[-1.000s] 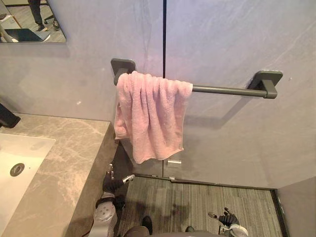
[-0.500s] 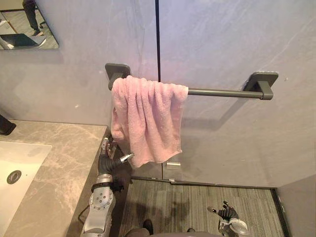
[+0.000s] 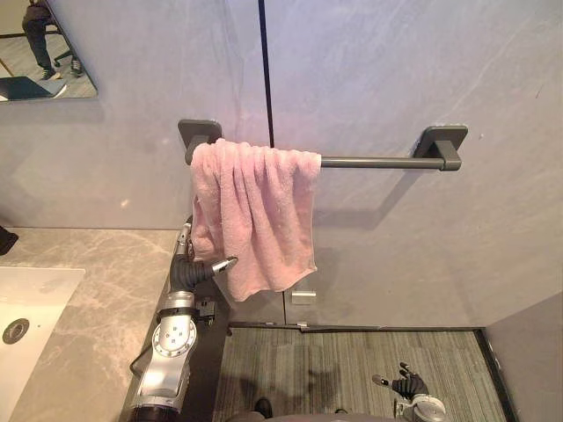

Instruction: Organize washtable

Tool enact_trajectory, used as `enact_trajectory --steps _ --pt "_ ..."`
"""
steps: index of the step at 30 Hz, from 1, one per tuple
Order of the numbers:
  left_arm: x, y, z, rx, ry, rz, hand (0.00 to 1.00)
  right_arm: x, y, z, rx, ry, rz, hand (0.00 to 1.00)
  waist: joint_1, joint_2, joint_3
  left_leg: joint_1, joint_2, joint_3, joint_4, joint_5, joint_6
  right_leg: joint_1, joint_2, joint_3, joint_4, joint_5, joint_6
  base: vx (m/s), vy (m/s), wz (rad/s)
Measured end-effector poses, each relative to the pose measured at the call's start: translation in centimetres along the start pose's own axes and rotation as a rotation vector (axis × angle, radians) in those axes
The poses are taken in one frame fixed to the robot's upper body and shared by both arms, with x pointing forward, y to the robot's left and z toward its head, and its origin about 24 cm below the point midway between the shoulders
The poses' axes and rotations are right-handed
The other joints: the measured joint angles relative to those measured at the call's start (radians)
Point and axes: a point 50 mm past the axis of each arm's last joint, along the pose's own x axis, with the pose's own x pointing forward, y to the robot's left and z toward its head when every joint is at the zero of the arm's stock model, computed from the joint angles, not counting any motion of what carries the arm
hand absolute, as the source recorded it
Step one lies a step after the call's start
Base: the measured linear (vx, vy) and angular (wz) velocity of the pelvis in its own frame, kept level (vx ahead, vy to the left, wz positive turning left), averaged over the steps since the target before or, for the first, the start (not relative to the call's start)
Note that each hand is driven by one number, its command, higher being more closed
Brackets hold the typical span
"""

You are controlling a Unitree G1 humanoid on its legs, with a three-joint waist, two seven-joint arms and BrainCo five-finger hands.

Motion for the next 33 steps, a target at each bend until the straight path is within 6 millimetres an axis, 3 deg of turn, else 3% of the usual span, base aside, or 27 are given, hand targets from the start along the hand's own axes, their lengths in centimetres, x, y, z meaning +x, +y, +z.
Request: enact_trajectory --steps 3,4,20,23,26,29,33 --pt "0.4 -0.1 -0.3 0.018 0.011 -0.009 0.0 0.1 0.3 0.3 -0.01 -0.007 0.013 0.0 0.0 0.0 0.0 0.0 0.0 -0.001 0.0 0.0 0.0 0.007 0.001 0.001 -0.015 0.008 -0.003 0.01 -0.006 -0.02" --pt "0.4 -0.1 -0.4 0.022 0.015 -0.008 1.0 0.1 0.4 0.5 -0.01 -0.013 0.017 0.0 0.0 0.0 0.0 0.0 0.0 -0.001 0.0 0.0 0.0 0.007 0.001 0.001 -0.016 0.009 -0.003 0.0 0.0 0.0" --pt "1.0 -0.3 -1.5 0.051 0.069 -0.014 1.0 0.3 1.3 1.9 -0.049 -0.062 0.063 0.0 -0.002 -0.014 0.0 0.001 0.0 0.009 -0.002 0.0 0.0 0.008 0.002 0.014 -0.032 0.024 -0.001 -0.02 -0.009 -0.02" --pt "1.0 -0.3 -1.5 0.051 0.069 -0.014 1.0 0.2 1.5 2.9 -0.048 -0.106 0.069 0.0 -0.004 -0.014 0.0 0.001 0.0 0.009 -0.002 0.0 0.0 0.008 0.002 0.015 -0.034 0.024 0.0 0.0 0.0 0.0" --pt "1.0 -0.3 -1.5 0.05 0.069 -0.014 1.0 -0.3 2.7 6.3 -0.076 -0.265 0.116 0.0 -0.005 -0.015 0.0 0.0 0.0 0.014 -0.002 0.0 0.0 0.007 0.003 0.02 -0.039 0.029 0.0 -0.02 -0.018 -0.03" --pt "1.0 -0.3 -1.4 0.05 0.067 -0.012 1.0 -0.9 3.6 8.5 -0.083 -0.372 0.152 0.0 -0.003 -0.016 0.0 -0.002 0.0 0.017 -0.002 0.0 0.0 0.007 0.003 0.023 -0.045 0.034 0.0 -0.01 -0.013 -0.03" --pt "1.0 -0.5 -1.2 0.048 0.059 -0.017 1.0 -2.9 5.0 12.7 -0.09 -0.59 0.224 0.0 -0.002 -0.02 0.0 -0.002 0.001 0.019 -0.002 0.0 0.0 0.006 0.002 0.025 -0.044 0.034 0.0 0.0 -0.005 -0.02"
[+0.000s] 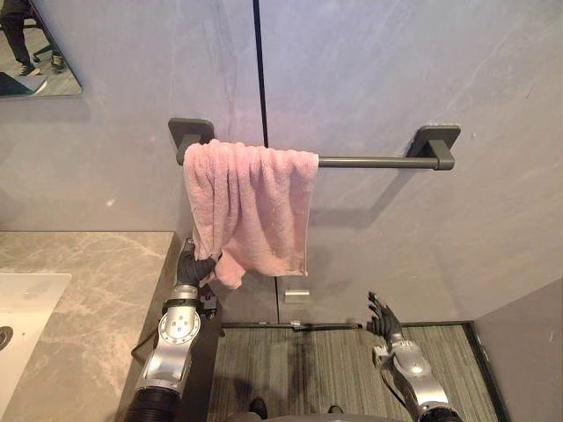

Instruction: Organize washtable

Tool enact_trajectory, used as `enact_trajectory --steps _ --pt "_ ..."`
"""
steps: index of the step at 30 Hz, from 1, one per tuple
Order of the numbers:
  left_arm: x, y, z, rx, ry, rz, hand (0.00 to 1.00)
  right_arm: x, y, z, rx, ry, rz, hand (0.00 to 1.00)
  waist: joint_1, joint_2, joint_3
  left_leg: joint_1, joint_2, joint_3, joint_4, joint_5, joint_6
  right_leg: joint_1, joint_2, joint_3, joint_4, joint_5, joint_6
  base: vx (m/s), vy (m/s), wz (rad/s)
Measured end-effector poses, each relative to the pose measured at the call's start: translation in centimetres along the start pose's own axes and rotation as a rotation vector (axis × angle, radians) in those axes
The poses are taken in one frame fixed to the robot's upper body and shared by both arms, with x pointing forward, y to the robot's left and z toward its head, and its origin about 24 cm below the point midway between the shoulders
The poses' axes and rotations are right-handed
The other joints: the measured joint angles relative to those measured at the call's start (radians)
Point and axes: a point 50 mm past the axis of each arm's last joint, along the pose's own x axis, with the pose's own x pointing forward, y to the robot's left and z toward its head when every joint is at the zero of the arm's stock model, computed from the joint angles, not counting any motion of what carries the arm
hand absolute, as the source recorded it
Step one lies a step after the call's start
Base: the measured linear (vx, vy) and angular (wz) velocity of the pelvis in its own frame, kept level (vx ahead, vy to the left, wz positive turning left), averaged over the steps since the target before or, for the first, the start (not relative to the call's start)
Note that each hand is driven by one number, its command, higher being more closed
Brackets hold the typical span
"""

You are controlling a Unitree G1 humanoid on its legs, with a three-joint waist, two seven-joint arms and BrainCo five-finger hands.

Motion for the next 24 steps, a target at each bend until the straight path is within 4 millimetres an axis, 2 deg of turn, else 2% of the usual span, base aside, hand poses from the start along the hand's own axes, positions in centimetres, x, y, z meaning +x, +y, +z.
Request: enact_trajectory --steps 2,8,17,24 --pt "-0.1 -0.5 0.3 -0.005 -0.012 -0.016 1.0 0.1 0.5 2.9 -0.018 -0.138 0.044 0.0 0.005 -0.002 -0.001 -0.005 0.001 0.011 0.0 0.0 0.0 -0.012 0.001 0.012 0.004 0.001 0.001 -0.02 -0.023 -0.12" --pt "-0.2 -1.4 1.1 -0.017 -0.048 -0.054 1.0 0.2 1.9 7.5 -0.032 -0.343 0.146 0.0 0.004 -0.006 -0.002 -0.005 0.001 0.021 0.0 0.0 0.0 -0.016 0.0 0.027 0.013 0.003 0.001 -0.01 -0.015 -0.06" --pt "-0.4 -2.4 1.5 -0.031 -0.066 -0.092 1.0 0.4 3.9 11.7 -0.049 -0.496 0.306 0.0 0.005 -0.006 -0.003 -0.005 0.001 0.009 0.0 0.0 0.001 -0.015 0.0 0.024 0.02 0.002 0.001 -0.03 -0.021 0.02" --pt "-0.4 -2.9 2.0 -0.052 -0.086 -0.101 1.0 0.6 5.1 13.1 -0.087 -0.541 0.378 0.0 0.005 -0.007 -0.003 -0.013 0.001 -0.009 0.0 0.002 0.002 -0.015 0.001 0.019 0.02 0.002 0.001 -0.01 -0.025 0.07"
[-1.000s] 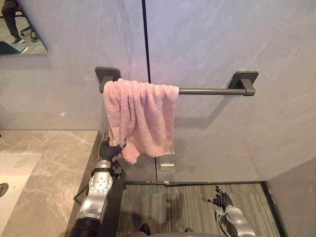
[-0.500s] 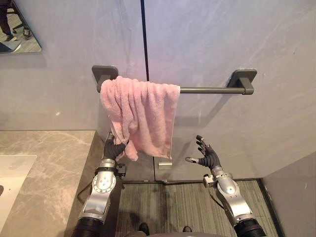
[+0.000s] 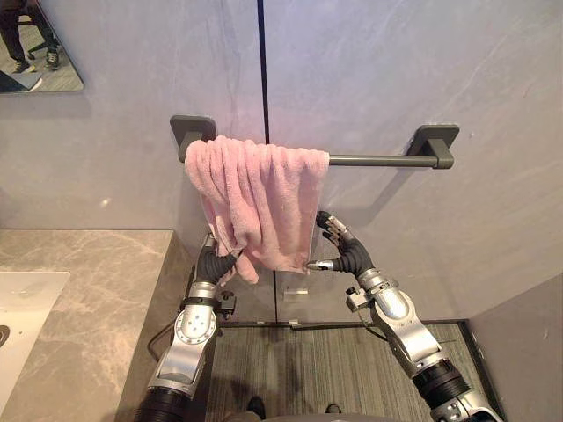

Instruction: Organize washtable

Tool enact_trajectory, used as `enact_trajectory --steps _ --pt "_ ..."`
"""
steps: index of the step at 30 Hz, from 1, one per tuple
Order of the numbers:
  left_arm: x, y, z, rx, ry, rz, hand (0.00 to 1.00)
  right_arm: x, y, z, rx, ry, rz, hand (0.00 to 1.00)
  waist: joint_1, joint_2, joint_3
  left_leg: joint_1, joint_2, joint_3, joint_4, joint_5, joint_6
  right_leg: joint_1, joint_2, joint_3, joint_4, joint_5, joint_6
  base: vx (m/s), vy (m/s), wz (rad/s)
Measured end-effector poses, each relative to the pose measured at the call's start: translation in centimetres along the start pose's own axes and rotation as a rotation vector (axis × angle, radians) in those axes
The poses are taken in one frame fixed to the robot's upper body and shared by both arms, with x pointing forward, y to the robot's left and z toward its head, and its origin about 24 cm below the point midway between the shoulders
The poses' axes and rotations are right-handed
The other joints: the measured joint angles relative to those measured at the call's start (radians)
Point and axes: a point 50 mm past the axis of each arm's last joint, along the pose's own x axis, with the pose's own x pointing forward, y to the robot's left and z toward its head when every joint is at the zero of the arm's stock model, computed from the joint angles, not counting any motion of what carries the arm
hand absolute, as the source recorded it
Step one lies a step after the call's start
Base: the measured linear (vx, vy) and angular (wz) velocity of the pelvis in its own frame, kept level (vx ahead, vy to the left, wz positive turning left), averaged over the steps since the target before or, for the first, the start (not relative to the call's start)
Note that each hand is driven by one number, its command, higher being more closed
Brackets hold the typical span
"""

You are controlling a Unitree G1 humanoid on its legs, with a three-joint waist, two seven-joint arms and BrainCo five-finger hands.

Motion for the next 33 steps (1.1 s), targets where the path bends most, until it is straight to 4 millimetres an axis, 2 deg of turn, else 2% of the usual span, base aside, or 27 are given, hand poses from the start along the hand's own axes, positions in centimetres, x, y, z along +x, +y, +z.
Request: enact_trajectory --steps 7,8,15,18,21,33 --pt "-0.1 -1.0 0.1 -0.028 -0.001 -0.024 1.0 2.3 1.6 2.0 -0.021 -0.073 0.092 0.0 0.004 0.0 0.0 -0.005 0.0 -0.012 0.0 0.005 0.001 0.001 0.001 0.0 0.001 0.0 0.0 -0.02 -0.025 0.06" --pt "-0.1 -1.1 0.1 -0.034 -0.001 -0.023 1.0 2.5 1.7 2.0 -0.018 -0.073 0.092 1.0 0.006 -0.001 -0.001 -0.005 0.0 -0.014 0.0 0.006 0.001 0.001 0.001 0.0 0.002 -0.001 -0.001 -0.04 -0.027 0.04" --pt "-0.1 -1.0 0.2 -0.047 -0.007 -0.02 1.0 3.4 2.3 1.4 -0.022 -0.04 0.102 1.0 0.006 -0.003 -0.002 -0.018 0.0 -0.035 0.0 0.017 0.0 -0.004 0.001 -0.017 0.004 -0.002 -0.001 -0.04 -0.026 0.08" --pt "-0.1 -1.0 0.2 -0.049 -0.009 -0.02 1.0 3.8 2.4 1.5 -0.021 -0.042 0.103 1.0 0.015 -0.003 -0.003 -0.026 0.001 -0.039 0.0 0.021 -0.001 -0.009 0.002 -0.02 0.004 -0.001 -0.001 -0.04 -0.034 0.05" --pt "-0.1 -1.1 0.3 -0.05 -0.011 -0.021 1.0 3.9 2.3 1.5 -0.017 -0.041 0.1 1.0 0.028 -0.006 -0.006 -0.032 0.001 -0.041 0.0 0.023 -0.001 -0.014 0.003 -0.021 0.005 -0.001 -0.001 -0.01 -0.007 0.01" --pt "-0.1 -1.0 0.3 -0.049 -0.011 -0.018 1.0 4.0 2.0 1.6 -0.007 -0.045 0.088 1.0 0.028 -0.012 -0.012 -0.036 0.002 -0.047 0.0 0.028 -0.001 -0.017 0.003 -0.022 0.009 -0.001 -0.001 -0.02 -0.01 0.01"
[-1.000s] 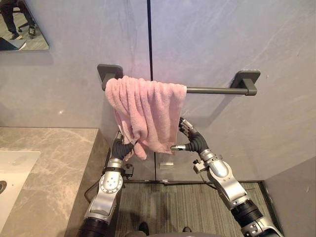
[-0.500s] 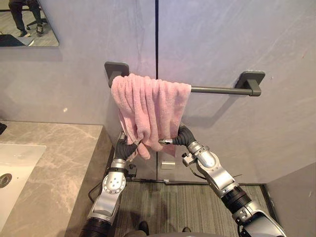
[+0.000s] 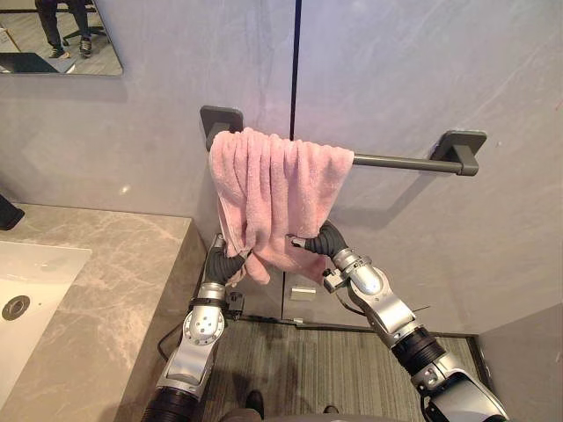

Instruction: Organize washtable

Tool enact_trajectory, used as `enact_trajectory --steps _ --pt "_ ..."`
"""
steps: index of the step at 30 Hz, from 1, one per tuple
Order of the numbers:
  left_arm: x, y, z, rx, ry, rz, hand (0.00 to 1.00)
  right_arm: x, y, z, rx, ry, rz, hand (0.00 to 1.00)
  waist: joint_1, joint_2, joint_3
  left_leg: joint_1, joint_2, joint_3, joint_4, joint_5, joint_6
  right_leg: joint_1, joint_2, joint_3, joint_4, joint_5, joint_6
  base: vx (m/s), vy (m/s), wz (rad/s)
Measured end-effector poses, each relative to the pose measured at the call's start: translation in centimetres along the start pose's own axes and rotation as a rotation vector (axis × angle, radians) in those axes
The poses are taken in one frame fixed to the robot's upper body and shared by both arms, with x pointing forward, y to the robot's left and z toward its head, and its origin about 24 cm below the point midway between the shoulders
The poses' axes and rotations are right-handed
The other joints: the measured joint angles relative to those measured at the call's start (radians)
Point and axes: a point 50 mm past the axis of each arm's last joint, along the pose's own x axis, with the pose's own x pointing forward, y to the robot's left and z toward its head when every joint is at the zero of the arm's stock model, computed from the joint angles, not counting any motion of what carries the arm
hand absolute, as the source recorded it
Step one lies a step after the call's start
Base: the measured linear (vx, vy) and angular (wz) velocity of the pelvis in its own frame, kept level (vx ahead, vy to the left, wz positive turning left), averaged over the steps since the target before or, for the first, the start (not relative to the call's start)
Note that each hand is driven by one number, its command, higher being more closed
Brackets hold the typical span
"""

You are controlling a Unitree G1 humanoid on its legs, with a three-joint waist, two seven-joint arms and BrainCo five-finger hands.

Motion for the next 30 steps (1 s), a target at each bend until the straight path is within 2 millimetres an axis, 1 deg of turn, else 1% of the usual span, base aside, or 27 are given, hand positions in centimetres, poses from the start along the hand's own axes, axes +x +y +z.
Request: enact_trajectory --steps 7,12,13,15,18,20,24,27,30 --pt "0.0 0.3 0.0 0.001 -0.002 0.012 1.0 -0.1 -2.1 0.4 0.008 -0.017 -0.086 1.0 0.0 -0.002 -0.002 0.002 0.001 0.001 0.0 0.001 0.0 0.0 0.0 0.001 0.002 0.0 0.0 0.0 -0.002 0.0" --pt "0.1 0.0 0.7 -0.02 -0.032 0.009 1.0 -0.6 -3.0 0.3 0.024 -0.018 -0.134 1.0 -0.002 -0.003 -0.002 0.002 0.001 0.002 0.0 0.001 0.0 0.0 0.0 0.002 0.002 0.0 0.0 0.0 0.0 0.0" --pt "0.1 -0.2 0.8 -0.031 -0.037 0.008 1.0 -1.0 -3.3 0.2 0.032 -0.018 -0.152 1.0 -0.002 -0.002 -0.002 0.002 0.001 0.002 0.0 0.001 0.0 0.0 0.0 0.002 0.002 0.0 0.0 0.0 0.0 0.0" --pt "0.1 -0.6 0.9 -0.05 -0.038 0.003 1.0 -1.5 -3.5 0.1 0.043 -0.021 -0.171 1.0 -0.002 -0.002 -0.002 0.002 0.001 0.002 0.0 0.001 0.0 0.0 0.0 0.001 0.002 0.0 0.0 0.0 0.0 0.0" --pt "0.1 -0.8 0.9 -0.054 -0.039 -0.009 1.0 -1.8 -3.6 -0.2 0.066 -0.016 -0.197 1.0 -0.007 -0.002 -0.002 0.004 0.001 0.002 0.0 0.0 0.0 0.001 0.0 0.002 0.003 0.0 0.0 0.0 0.0 0.0" --pt "0.1 -1.1 1.0 -0.069 -0.039 -0.016 1.0 -2.3 -3.7 -0.6 0.089 -0.004 -0.222 1.0 -0.007 -0.002 -0.002 0.005 0.001 0.002 0.0 0.0 0.0 0.001 0.0 0.002 0.004 -0.001 0.001 0.0 0.0 0.0" --pt "0.1 -1.5 1.0 -0.085 -0.038 -0.025 1.0 -2.4 -4.0 -0.7 0.098 -0.005 -0.242 1.0 -0.011 -0.002 -0.002 0.006 0.0 0.002 0.0 0.0 0.0 0.001 -0.001 0.002 0.007 -0.003 0.004 0.0 0.0 0.0" --pt "0.1 -1.5 1.0 -0.085 -0.037 -0.026 1.0 -2.5 -4.0 -0.7 0.1 -0.004 -0.244 1.0 -0.027 -0.001 -0.002 0.006 -0.002 0.001 0.0 0.0 -0.001 0.001 -0.003 0.001 0.01 -0.007 0.009 0.0 0.0 0.0" --pt "0.3 -1.7 0.9 -0.09 -0.032 -0.042 1.0 -2.6 -4.3 -0.9 0.105 0.004 -0.259 1.0 -0.03 -0.001 -0.002 0.007 -0.002 0.002 0.0 -0.001 -0.001 0.0 -0.004 0.002 0.012 -0.009 0.011 0.0 0.0 0.0"
